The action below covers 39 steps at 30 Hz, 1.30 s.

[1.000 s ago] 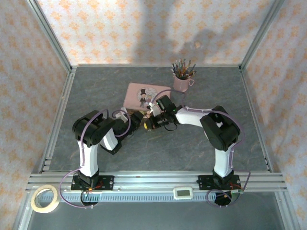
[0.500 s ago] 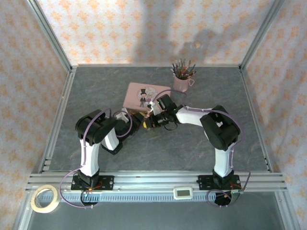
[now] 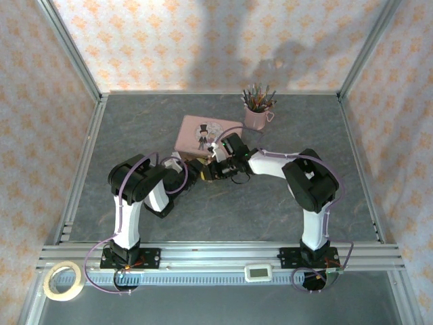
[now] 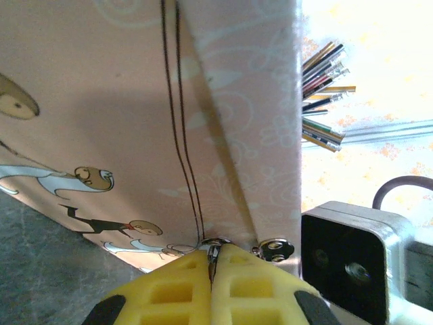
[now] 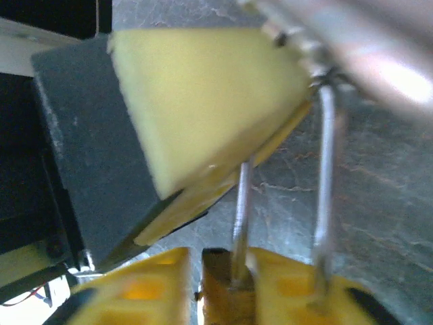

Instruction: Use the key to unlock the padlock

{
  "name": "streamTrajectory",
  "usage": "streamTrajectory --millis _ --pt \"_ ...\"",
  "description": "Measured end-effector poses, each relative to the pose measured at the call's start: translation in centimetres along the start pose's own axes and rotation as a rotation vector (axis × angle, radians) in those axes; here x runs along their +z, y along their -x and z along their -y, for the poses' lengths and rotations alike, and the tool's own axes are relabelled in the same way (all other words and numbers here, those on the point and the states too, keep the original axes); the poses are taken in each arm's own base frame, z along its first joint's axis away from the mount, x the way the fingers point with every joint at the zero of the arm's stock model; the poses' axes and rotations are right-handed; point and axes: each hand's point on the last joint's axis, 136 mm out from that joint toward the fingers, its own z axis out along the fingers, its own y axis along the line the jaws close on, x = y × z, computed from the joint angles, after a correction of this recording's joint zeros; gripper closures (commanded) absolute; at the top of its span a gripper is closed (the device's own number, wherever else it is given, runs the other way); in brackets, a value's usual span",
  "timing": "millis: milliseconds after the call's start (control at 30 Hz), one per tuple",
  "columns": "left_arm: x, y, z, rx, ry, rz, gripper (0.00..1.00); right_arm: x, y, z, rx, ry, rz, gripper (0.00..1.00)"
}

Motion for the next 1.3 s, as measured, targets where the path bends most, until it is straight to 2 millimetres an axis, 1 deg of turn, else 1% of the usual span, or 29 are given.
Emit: streamTrajectory --millis 33,67,100,167,300,333,400,467,500,600,667,700,767,933,967,1167,1300 --pt "0.0 0.0 0.0 0.001 0.001 0.001 1.0 0.0 -0.1 0.1 -0.001 -0.016 0.002 0.46" --pt "0.0 0.1 0.0 0.002 0.002 0.005 1.0 -0.2 -0.1 0.2 0.001 -0.027 0.004 0.44" --pt "0.0 0.1 -0.1 0.003 0.003 0.006 1.0 -0.5 0.0 0.3 -0.003 -0.04 0.012 0.43" --pt "0.0 0.1 -0.1 0.004 0.003 0.007 1.0 -1.3 0.2 -0.2 -0.012 -0.054 0.031 0.41" --pt "0.0 0.1 -0.1 0.004 0.003 0.007 1.0 -4.6 2.2 -2.2 -0.049 -0.083 0.127 0.4" --pt "0.0 0.1 -0.1 0.007 0.004 0.007 1.0 -5.5 2.9 -2.3 -0.047 -0.096 0.158 0.39" --pt "0.0 0.2 0.0 0.01 0.004 0.01 1.0 -7.3 4.1 -2.1 -0.03 -0.13 0.219 0.37" --pt "0.0 0.3 0.0 0.011 0.008 0.013 1.0 -9.1 5.6 -0.7 0.017 -0.19 0.292 0.32" --pt "0.0 0.3 0.0 0.012 0.01 0.015 1.0 -10.0 6.3 0.3 0.047 -0.23 0.331 0.32" --pt "0.0 0.5 -0.1 0.014 0.014 0.025 1.0 -12.4 8.1 3.8 0.141 -0.351 0.446 0.31" --pt "-0.1 0.6 0.0 0.015 0.02 0.033 1.0 -13.5 9.1 5.7 0.191 -0.41 0.512 0.31" --pt "-0.1 0.7 0.0 0.015 0.024 0.038 1.0 -13.7 9.5 6.5 0.212 -0.432 0.539 0.31" --pt "-0.2 1.0 -0.1 0.014 0.031 0.053 1.0 -13.3 9.9 7.8 0.247 -0.458 0.568 0.31" --pt "-0.6 2.1 -0.3 0.014 0.06 0.116 1.0 -11.0 9.8 10.8 0.337 -0.483 0.585 0.31" --pt "-0.7 2.2 -0.3 0.011 0.065 0.127 1.0 -10.8 9.8 11.0 0.35 -0.477 0.592 0.32" --pt "-0.9 3.1 -0.5 -0.005 0.081 0.202 1.0 -10.0 10.6 11.0 0.397 -0.424 0.656 0.38" --pt "-1.4 3.8 -0.8 -0.027 0.095 0.255 1.0 -9.6 10.5 10.9 0.421 -0.389 0.686 0.39"
